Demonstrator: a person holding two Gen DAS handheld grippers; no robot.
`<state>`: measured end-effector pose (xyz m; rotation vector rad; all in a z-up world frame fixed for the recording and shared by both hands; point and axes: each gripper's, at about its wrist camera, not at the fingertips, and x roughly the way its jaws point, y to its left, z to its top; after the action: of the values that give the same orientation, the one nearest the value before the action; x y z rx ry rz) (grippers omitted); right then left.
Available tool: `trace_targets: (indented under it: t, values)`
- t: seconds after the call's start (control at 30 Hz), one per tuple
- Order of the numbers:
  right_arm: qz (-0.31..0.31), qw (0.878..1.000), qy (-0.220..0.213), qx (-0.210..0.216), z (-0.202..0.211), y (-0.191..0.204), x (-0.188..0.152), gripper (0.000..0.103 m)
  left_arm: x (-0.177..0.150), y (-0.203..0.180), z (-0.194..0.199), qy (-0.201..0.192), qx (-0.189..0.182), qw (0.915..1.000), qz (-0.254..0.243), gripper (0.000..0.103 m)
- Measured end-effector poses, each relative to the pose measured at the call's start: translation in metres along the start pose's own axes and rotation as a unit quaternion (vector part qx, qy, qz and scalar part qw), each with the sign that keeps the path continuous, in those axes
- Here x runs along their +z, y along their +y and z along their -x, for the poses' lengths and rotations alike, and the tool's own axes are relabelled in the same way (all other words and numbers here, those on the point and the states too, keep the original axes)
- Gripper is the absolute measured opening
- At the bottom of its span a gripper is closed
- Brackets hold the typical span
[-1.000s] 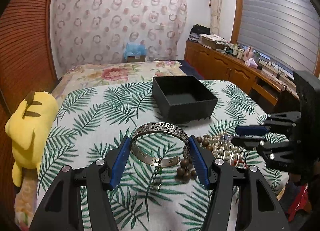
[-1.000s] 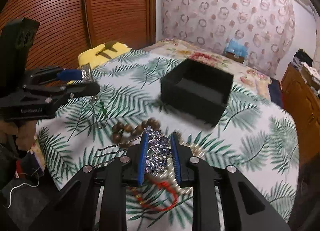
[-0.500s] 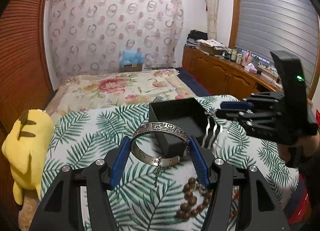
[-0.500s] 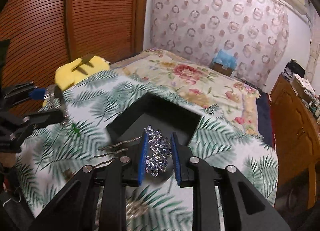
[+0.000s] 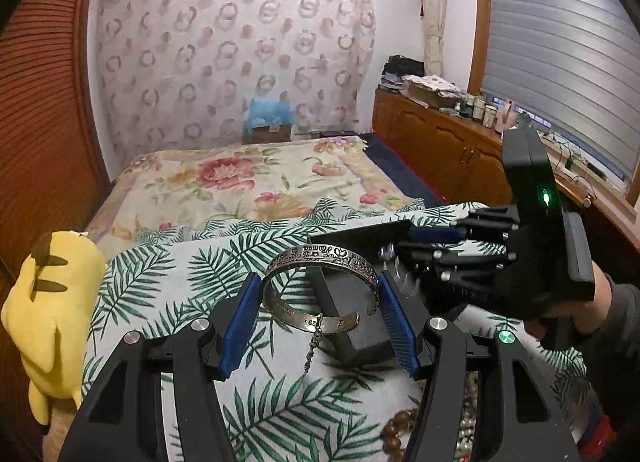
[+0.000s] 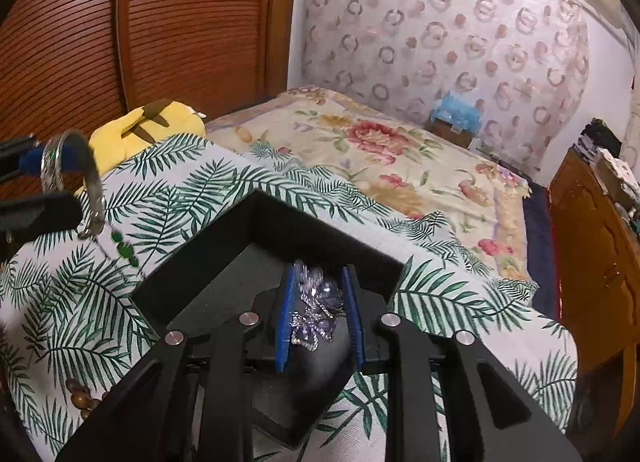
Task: Organize jewelry
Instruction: 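Lift and carry the bangle and hairpin over the black box with both tools, then open the left tool dropping the bangle while the right tool releases the hairpin into the box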
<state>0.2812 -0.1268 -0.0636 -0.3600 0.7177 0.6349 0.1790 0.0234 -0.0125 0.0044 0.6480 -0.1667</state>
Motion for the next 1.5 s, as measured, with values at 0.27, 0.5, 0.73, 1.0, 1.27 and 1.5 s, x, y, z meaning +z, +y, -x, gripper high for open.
trace_targets:
  t: [0.27, 0.5, 0.73, 1.0, 1.27, 1.5]
  values:
    - [-0.028, 0.999, -0.026, 0.027, 0.017, -0.017, -0.005, 0.027, 0.015, -0.011, -0.02, 0.004, -0.006, 0.9999, -0.011, 0.057]
    - [-0.057, 0.998, -0.037, 0.017, 0.041, -0.04, -0.024, 0.03, 0.024, -0.035, -0.041, 0.015, -0.018, 0.9989, -0.041, 0.057]
    - [-0.071, 0.996, -0.041, 0.016, 0.052, -0.05, -0.041, 0.03, 0.022, -0.053, -0.059, 0.032, -0.007, 0.9976, -0.062, 0.057]
    - [-0.079, 0.996, -0.043, 0.016, 0.052, -0.053, -0.048, 0.03, 0.023, -0.052, -0.052, 0.023, -0.014, 0.998, -0.057, 0.057]
    - [-0.083, 0.995, -0.046, 0.017, 0.052, -0.053, -0.05, 0.03, 0.024, -0.055, -0.062, 0.034, -0.016, 0.9976, -0.057, 0.057]
    - [-0.087, 0.995, -0.043, 0.014, 0.054, -0.055, -0.051, 0.03, 0.024, -0.054, -0.072, 0.041, -0.033, 0.9974, -0.05, 0.057]
